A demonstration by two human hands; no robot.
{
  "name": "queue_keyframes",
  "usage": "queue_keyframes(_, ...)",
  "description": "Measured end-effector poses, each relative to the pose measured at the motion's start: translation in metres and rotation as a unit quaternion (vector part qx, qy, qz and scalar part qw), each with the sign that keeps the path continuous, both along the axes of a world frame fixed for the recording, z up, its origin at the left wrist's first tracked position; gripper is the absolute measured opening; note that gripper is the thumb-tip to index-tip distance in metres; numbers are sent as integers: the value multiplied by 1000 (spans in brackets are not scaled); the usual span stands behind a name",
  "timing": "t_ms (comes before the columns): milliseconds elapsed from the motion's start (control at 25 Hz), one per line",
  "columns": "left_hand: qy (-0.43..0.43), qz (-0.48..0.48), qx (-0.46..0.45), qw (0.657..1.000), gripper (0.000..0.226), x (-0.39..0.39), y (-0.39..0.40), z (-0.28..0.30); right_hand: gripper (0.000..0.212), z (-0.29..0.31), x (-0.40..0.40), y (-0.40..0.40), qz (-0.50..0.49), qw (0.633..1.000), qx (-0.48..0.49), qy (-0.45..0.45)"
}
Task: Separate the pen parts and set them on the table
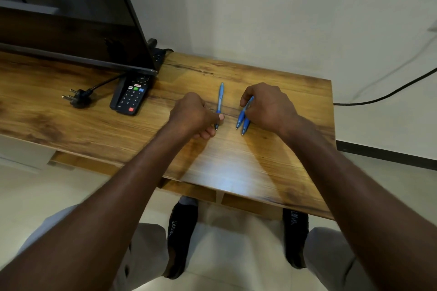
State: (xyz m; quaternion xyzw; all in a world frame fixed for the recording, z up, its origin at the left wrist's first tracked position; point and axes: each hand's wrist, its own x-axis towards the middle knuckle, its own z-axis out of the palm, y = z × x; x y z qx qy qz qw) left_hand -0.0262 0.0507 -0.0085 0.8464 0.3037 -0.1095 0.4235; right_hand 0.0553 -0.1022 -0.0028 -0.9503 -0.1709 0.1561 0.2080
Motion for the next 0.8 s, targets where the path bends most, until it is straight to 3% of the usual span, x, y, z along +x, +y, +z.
queue_keyframes(240,-2,-10,5,1000,20,-1,1,1,24,3,1,-2,-9,1000,-2,-10)
queue_keyframes(560,-66,22,40,997,25,-4,18,4,14,0,2,-3,-35,999,-6,-23)
queue_keyframes(800,-123,-6,67,990,25,1,7,5,9,-3,1,-1,-28,999,-14,-32)
